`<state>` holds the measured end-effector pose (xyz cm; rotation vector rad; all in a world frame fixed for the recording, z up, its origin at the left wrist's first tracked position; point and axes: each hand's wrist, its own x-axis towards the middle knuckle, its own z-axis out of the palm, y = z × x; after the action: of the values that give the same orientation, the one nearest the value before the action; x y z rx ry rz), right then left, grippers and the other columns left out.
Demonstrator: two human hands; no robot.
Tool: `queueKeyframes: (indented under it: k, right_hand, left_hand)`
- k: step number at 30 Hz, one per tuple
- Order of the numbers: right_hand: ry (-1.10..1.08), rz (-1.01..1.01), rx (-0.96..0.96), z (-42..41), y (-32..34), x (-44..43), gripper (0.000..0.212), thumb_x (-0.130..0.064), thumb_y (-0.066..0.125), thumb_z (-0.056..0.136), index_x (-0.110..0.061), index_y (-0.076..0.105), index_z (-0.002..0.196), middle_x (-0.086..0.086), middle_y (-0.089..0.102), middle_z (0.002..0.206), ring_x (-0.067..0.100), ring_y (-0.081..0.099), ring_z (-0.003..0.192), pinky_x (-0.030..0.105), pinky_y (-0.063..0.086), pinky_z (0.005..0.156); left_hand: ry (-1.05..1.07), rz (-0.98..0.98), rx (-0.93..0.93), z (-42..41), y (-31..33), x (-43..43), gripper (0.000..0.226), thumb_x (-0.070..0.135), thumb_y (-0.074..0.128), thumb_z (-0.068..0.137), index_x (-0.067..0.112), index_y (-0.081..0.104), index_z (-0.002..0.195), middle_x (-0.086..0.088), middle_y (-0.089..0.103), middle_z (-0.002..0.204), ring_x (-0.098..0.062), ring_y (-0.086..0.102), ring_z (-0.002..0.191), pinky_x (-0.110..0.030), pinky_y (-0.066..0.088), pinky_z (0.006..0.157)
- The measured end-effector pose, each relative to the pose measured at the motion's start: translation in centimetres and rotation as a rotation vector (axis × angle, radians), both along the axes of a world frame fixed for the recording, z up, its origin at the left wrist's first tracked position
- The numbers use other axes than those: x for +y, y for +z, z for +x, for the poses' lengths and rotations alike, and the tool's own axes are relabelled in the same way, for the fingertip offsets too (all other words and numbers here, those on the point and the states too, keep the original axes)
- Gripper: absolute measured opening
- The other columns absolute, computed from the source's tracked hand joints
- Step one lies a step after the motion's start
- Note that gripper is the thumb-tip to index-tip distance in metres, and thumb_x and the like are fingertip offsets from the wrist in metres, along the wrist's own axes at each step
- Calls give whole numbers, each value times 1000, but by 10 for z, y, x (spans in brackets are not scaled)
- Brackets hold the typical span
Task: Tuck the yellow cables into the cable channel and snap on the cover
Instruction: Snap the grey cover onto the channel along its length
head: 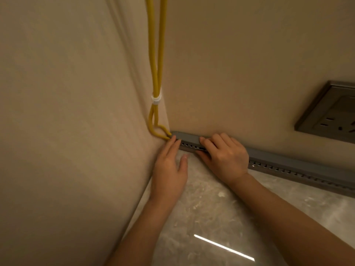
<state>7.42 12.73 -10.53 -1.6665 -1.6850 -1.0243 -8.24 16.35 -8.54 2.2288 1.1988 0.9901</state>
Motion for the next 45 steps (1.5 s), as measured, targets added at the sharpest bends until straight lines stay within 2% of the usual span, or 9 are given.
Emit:
queueKeyframes:
  k: [4, 8, 12, 19, 28, 34, 39, 42, 45]
  right_hand:
    - [-33, -14, 2, -1, 1, 1, 24, -38, 63, 85, -14, 68, 86, 5, 56, 69, 25, 53, 63, 33, 38, 56]
    - [-92, -68, 27, -5, 0, -6, 29, -34, 73, 77, -14, 70, 98, 3, 68, 87, 26, 59, 69, 31, 46, 58]
    - [-70, -61, 28, -2, 2, -20, 29, -32, 76, 75, -12, 71, 96, 4, 67, 81, 27, 58, 65, 31, 45, 56]
    - [-33, -44, 57, 17, 0, -40, 27, -31, 72, 78, -13, 72, 98, 2, 68, 79, 26, 57, 63, 30, 44, 54]
    - [-30, -32, 69, 18, -4, -40, 26, -30, 71, 80, -14, 71, 99, 1, 67, 79, 25, 56, 64, 31, 45, 54]
    - [-8, -23, 73, 17, -4, -39, 27, -29, 74, 78, -12, 72, 99, 3, 67, 78, 24, 56, 64, 31, 42, 54]
    - [6, -27, 89, 18, -3, -37, 25, -29, 73, 78, -12, 72, 97, 2, 66, 77, 24, 57, 63, 31, 43, 54]
    - [-1, -49, 128, 17, 0, -30, 25, -30, 74, 77, -14, 72, 96, 1, 66, 77, 23, 58, 66, 30, 45, 55]
    - [-6, -72, 139, 12, 1, -21, 26, -33, 73, 78, -14, 71, 96, 0, 66, 80, 23, 58, 68, 30, 46, 55]
  left_hand:
    - [235, -229, -324, 1, 5, -13, 29, 1, 57, 86, 4, 62, 115, -9, 64, 115, -18, 59, 108, -25, 42, 98]
    - [383, -587, -591, 13, 20, -5, 30, 6, 53, 91, -2, 56, 120, -12, 62, 117, -13, 58, 100, -10, 42, 78]
    - [385, -482, -448, 20, 27, 1, 19, 11, 55, 90, -6, 64, 87, -23, 69, 87, -11, 52, 60, -22, 36, 60]
    - [427, -361, -412, 32, 32, 17, 22, 17, 61, 87, -1, 70, 78, -19, 72, 82, -32, 65, 77, -32, 40, 64]
    - [414, -295, -343, 38, 13, 23, 37, 23, 67, 83, 7, 54, 52, -20, 68, 65, -30, 53, 50, -29, 28, 51]
    - [404, -254, -219, 35, 8, 26, 39, 28, 66, 83, 0, 58, 56, -23, 57, 61, -21, 30, 49, -29, 23, 48]
    - [396, -226, -247, 36, 8, 20, 36, 23, 63, 86, 3, 56, 56, -25, 65, 66, -41, 58, 63, -31, 26, 52]
    - [415, -271, -449, 38, 7, -2, 21, 10, 54, 92, -5, 65, 103, -20, 70, 95, -30, 67, 86, -22, 42, 69]
    - [330, -98, -442, 39, 4, -29, 39, 1, 52, 90, 1, 50, 129, -14, 58, 127, -21, 55, 116, -27, 41, 99]
